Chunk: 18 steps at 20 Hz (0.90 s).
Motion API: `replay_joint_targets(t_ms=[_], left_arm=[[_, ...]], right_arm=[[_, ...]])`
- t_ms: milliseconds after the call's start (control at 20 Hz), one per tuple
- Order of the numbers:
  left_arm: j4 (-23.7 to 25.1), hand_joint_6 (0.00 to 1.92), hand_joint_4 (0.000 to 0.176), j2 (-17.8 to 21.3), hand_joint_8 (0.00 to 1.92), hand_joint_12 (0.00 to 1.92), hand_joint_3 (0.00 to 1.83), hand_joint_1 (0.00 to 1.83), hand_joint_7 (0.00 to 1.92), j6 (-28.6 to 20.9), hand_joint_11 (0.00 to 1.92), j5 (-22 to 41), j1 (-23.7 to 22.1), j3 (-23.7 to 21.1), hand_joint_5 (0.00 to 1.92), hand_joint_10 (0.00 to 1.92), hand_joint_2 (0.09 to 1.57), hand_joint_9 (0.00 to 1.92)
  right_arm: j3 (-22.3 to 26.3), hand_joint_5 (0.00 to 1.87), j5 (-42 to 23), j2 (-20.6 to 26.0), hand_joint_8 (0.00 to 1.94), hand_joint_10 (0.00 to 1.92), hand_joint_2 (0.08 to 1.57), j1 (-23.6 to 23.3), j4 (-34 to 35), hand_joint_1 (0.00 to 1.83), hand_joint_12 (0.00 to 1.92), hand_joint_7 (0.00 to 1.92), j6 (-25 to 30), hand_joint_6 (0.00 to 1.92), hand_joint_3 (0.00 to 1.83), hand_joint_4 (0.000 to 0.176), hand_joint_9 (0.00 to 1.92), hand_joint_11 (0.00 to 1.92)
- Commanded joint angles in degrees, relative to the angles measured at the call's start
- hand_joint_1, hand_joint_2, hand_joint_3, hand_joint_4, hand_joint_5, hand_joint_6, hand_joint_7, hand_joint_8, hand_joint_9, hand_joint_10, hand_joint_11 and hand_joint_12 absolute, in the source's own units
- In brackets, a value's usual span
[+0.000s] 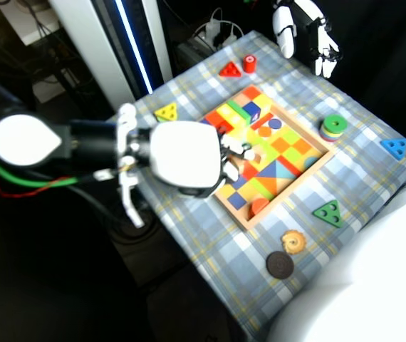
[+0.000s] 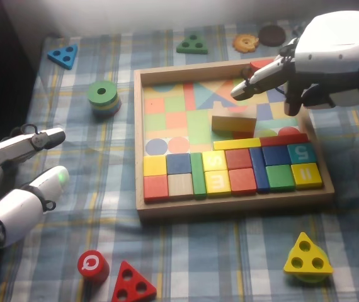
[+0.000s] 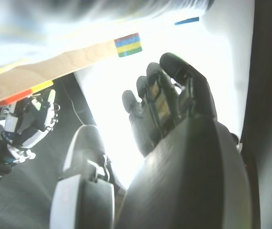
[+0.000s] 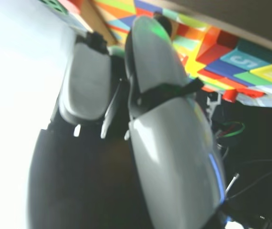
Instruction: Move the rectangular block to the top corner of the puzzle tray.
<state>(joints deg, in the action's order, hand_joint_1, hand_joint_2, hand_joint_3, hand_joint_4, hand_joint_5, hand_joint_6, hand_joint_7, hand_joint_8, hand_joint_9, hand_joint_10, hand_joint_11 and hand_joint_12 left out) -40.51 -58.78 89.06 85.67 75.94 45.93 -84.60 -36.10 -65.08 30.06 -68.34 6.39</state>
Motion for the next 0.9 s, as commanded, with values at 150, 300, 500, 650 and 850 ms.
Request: replay_joint_targets(t_ms=[150, 300, 500, 650, 850], left_arm=[[2.5, 0.00, 0.021, 0.0, 0.00, 1.03, 0.00, 0.61, 0.49, -0.4, 0.00, 6.4, -0.4, 0.2, 0.61, 0.00, 1.30, 0.39], [2.5, 0.00, 0.019, 0.0, 0.00, 1.07, 0.00, 0.62, 0.49, -0.4, 0.00, 6.1, -0.4, 0.2, 0.60, 0.00, 1.30, 0.40], [2.7, 0.00, 0.008, 0.1, 0.00, 1.05, 0.00, 0.64, 0.49, -0.4, 0.00, 6.0, -0.4, 0.2, 0.60, 0.01, 1.30, 0.41], [2.7, 0.00, 0.000, 0.0, 0.00, 0.94, 0.00, 0.65, 0.49, -0.4, 0.00, 5.7, -0.4, 0.3, 0.59, 0.00, 1.30, 0.39], [2.7, 0.00, 0.019, 0.1, 0.00, 0.99, 0.00, 0.61, 0.48, -0.4, 0.00, 5.7, -0.4, 0.3, 0.59, 0.00, 1.30, 0.39]], right_arm=[[-0.7, 0.52, -2.2, -0.8, 1.94, 1.92, 1.24, -2.0, -1.4, 1.39, 1.92, 1.34, 2.2, 0.01, 0.01, 0.000, 1.48, 1.52], [-1.2, 0.52, -2.0, -1.8, 1.94, 1.92, 1.24, -3.0, -4.6, 1.44, 1.92, 1.37, 3.5, 0.01, 0.00, 0.000, 1.52, 1.56], [-1.7, 0.53, -1.5, -2.5, 1.94, 1.92, 1.24, -5.7, -11.0, 1.43, 1.92, 1.39, 7.2, 0.01, 0.00, 0.000, 1.54, 1.57], [-1.7, 0.52, -1.5, -2.7, 1.94, 1.92, 1.23, -5.9, -12.2, 1.43, 1.92, 1.41, 7.6, 0.00, 0.00, 0.000, 1.56, 1.59], [-1.7, 0.53, -1.5, -3.2, 1.94, 1.92, 1.22, -6.0, -14.1, 1.45, 1.92, 1.42, 8.7, 0.01, 0.00, 0.000, 1.57, 1.60]])
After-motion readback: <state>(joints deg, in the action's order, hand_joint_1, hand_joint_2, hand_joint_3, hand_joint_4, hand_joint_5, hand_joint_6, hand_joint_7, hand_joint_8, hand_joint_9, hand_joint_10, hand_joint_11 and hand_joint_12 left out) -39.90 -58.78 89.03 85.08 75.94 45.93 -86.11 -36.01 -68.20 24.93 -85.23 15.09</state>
